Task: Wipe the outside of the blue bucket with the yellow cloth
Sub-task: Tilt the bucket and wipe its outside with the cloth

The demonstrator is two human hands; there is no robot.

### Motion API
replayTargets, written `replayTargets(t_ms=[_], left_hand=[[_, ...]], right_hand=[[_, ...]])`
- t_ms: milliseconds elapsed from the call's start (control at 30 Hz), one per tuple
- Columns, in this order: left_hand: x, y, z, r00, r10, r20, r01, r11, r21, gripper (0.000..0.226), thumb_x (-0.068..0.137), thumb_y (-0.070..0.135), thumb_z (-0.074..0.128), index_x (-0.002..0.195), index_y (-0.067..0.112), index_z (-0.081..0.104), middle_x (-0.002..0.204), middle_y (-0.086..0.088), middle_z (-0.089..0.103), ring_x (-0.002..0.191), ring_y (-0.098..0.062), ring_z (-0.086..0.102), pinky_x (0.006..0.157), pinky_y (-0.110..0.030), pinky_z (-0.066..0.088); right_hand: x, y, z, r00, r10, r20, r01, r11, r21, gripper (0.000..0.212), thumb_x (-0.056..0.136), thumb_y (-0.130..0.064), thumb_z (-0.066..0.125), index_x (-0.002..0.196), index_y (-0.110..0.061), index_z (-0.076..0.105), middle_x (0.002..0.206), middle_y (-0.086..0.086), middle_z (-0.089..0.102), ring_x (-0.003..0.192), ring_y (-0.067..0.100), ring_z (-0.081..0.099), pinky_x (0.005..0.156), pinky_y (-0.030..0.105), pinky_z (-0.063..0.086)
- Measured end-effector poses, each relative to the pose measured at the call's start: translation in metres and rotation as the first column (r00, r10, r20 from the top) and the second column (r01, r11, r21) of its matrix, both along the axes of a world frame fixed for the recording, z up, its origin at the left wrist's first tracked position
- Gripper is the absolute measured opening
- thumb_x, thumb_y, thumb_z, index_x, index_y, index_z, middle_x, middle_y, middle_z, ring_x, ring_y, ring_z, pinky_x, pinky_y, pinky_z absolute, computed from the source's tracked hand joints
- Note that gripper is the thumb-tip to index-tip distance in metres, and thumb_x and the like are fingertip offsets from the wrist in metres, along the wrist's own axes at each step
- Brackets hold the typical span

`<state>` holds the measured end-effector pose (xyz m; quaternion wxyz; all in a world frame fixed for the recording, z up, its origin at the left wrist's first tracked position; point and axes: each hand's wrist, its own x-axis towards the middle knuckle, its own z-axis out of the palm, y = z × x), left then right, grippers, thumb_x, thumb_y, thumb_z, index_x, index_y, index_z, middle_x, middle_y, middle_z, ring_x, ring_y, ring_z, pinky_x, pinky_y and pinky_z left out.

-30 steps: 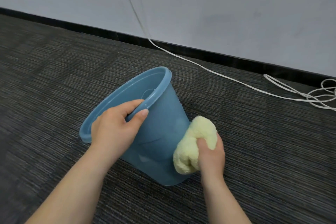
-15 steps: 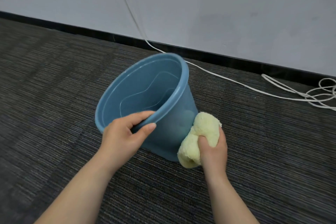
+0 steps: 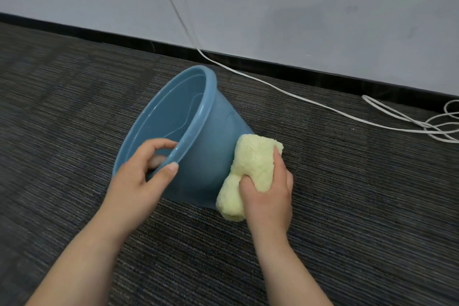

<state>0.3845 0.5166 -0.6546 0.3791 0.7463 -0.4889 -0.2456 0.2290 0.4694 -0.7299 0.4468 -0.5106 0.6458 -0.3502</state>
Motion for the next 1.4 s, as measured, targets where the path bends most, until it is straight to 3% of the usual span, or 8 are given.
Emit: replayTargets(t_ms=[200,467,667,900,1000,1167,1333,1400], left_hand=[[-0.009,-0.018,-0.001,0.89,0.19,0.414,-0.193,0.981,-0.034,0.04,0.089,0.04,0.034,0.124,0.022,0.041,0.071,0.01,0.046,0.067,-0.018,0.04,0.058,-0.033,0.023],[-0.006,-0.009,-0.004,0.951,0.214,0.223,-0.2,0.976,-0.083,0.044,0.078,0.044,0.033,0.114,0.029,0.053,0.065,0.023,0.049,0.065,0.004,0.045,0.057,-0.027,0.031],[0.007,-0.004,-0.006,0.96,0.223,0.171,-0.22,0.975,-0.038,0.046,0.076,0.048,0.034,0.116,0.032,0.049,0.079,0.026,0.049,0.084,-0.018,0.049,0.077,-0.034,0.031],[0.006,0.002,0.0,0.985,0.135,0.106,-0.136,0.991,0.007,0.03,0.068,0.062,0.03,0.095,0.073,0.032,0.104,0.039,0.044,0.106,-0.008,0.047,0.089,-0.037,0.035],[0.002,0.001,0.001,0.988,0.129,0.085,-0.129,0.992,-0.001,0.03,0.067,0.061,0.031,0.092,0.078,0.03,0.102,0.044,0.041,0.108,-0.008,0.047,0.093,-0.039,0.037],[0.006,0.002,0.001,0.992,0.103,0.079,-0.102,0.995,-0.018,0.031,0.069,0.059,0.036,0.095,0.075,0.032,0.105,0.041,0.042,0.108,-0.004,0.047,0.093,-0.037,0.036],[0.013,0.001,0.009,0.99,0.126,-0.062,-0.131,0.989,-0.072,0.029,0.079,0.019,0.059,0.08,0.048,0.055,0.09,0.022,0.058,0.075,0.022,0.052,0.066,0.002,0.036],[0.017,-0.007,0.012,0.977,0.209,-0.047,-0.212,0.975,-0.07,0.013,0.081,0.028,0.056,0.071,0.035,0.059,0.077,0.019,0.058,0.069,0.012,0.054,0.06,-0.007,0.039]], right_hand=[[0.014,0.004,-0.001,0.987,0.135,-0.081,-0.14,0.989,-0.053,0.074,0.066,-0.038,0.055,0.13,-0.048,0.02,0.111,-0.017,0.032,0.086,0.013,0.046,0.066,0.028,0.034],[-0.011,-0.012,-0.028,0.986,-0.152,0.072,0.136,0.971,0.196,0.063,0.076,-0.018,0.055,0.132,-0.034,0.032,0.131,0.002,0.043,0.086,0.013,0.041,0.078,0.029,0.034],[0.016,0.012,-0.017,0.997,0.068,-0.028,-0.069,0.997,-0.042,0.073,0.058,-0.042,0.05,0.125,-0.054,0.023,0.11,-0.019,0.033,0.076,0.006,0.044,0.063,0.027,0.037],[-0.023,-0.006,-0.049,0.988,-0.145,0.056,0.133,0.975,0.178,0.064,0.075,-0.014,0.057,0.132,-0.03,0.033,0.131,0.006,0.045,0.096,0.019,0.047,0.079,0.029,0.034],[-0.017,-0.006,-0.038,0.987,-0.163,-0.018,0.163,0.97,0.18,0.065,0.075,-0.02,0.057,0.132,-0.035,0.031,0.131,0.004,0.042,0.085,0.016,0.041,0.076,0.029,0.032],[0.022,0.017,0.007,0.983,0.17,-0.065,-0.179,0.969,-0.173,0.075,0.056,-0.045,0.046,0.111,-0.072,0.004,0.112,-0.019,0.031,0.081,-0.002,0.036,0.063,0.026,0.035],[0.02,0.023,0.009,0.959,0.235,-0.16,-0.265,0.941,-0.212,0.08,0.058,-0.038,0.051,0.113,-0.063,-0.002,0.124,-0.001,0.041,0.095,0.022,0.051,0.07,0.038,0.049],[0.023,0.026,0.007,0.951,0.239,-0.198,-0.285,0.925,-0.253,0.081,0.057,-0.039,0.052,0.122,-0.058,0.008,0.124,0.007,0.046,0.092,0.026,0.056,0.066,0.038,0.05]])
